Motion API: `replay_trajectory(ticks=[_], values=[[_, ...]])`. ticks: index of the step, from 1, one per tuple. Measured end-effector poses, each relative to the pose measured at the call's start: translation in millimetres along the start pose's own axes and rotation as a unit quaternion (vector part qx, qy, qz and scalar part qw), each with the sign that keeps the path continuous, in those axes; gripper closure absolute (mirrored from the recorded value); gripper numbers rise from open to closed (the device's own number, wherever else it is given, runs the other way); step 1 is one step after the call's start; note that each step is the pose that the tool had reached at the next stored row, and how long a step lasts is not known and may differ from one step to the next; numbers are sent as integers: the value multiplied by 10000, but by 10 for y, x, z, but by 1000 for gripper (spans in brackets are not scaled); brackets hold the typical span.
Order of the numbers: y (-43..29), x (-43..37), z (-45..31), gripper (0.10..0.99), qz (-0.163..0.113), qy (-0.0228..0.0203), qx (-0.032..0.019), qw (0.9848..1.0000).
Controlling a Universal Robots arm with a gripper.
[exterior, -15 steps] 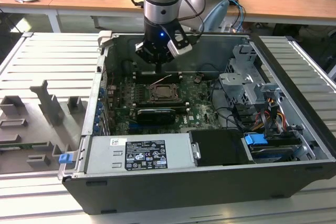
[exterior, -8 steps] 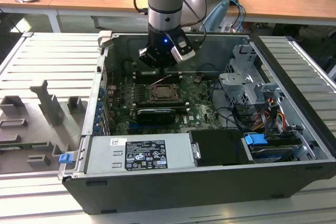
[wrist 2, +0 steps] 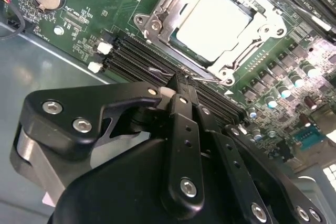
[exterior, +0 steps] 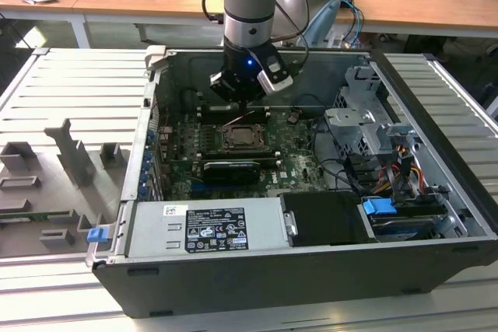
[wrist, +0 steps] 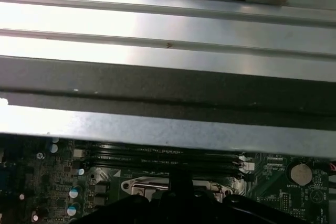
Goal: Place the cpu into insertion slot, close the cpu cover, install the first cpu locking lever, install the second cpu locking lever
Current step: 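Install the first cpu locking lever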
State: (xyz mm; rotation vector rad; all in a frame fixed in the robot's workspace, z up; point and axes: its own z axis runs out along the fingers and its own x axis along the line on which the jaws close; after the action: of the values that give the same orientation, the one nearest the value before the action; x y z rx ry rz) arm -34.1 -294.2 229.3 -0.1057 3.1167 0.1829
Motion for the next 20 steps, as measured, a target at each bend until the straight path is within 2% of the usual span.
replay_trajectory(ticks=[11, 20], values=[[13, -68, 59, 980, 59, -7, 1, 10000], [11, -122, 141, 980, 92, -11, 2, 10000]])
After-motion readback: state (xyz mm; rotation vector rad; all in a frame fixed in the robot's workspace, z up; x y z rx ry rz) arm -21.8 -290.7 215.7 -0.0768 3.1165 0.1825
